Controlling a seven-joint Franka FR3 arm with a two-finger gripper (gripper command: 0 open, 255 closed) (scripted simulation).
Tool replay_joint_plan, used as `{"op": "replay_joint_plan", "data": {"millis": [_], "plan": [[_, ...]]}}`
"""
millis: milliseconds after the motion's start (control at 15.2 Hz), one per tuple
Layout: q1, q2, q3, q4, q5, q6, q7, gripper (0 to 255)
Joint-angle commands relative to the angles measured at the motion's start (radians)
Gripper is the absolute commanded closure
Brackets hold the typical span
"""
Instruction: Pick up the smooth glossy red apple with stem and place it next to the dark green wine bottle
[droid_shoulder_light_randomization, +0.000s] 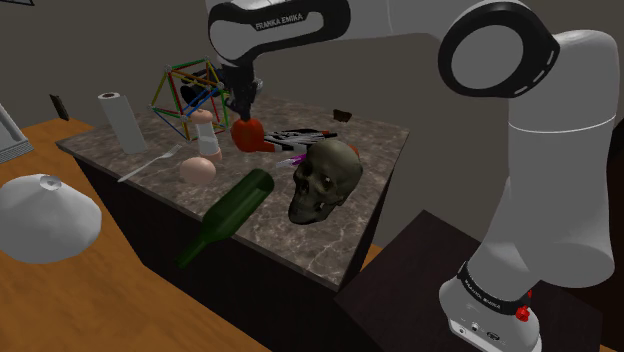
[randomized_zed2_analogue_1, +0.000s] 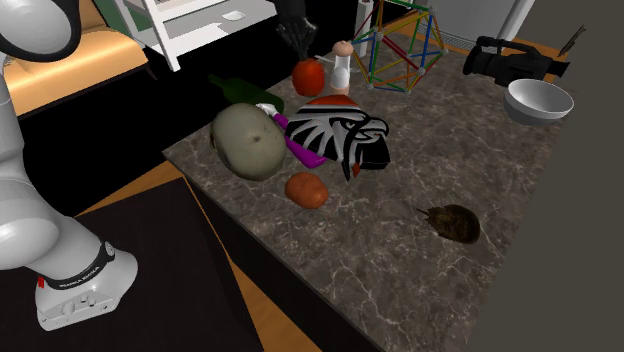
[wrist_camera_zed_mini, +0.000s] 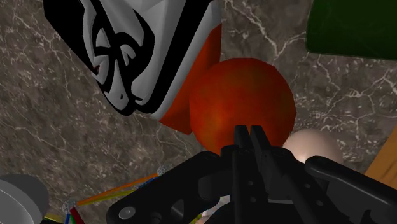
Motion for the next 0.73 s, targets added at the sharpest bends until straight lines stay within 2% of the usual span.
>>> {"op": "replay_joint_plan", "data": {"millis": [0,660], "plan": [[0.0,-0.001,0.0,-0.028,-0.002,0.028,0.005,255],[0.0,0.018,-0.001,-0.134,-0.009,0.151,0.025,255]]}}
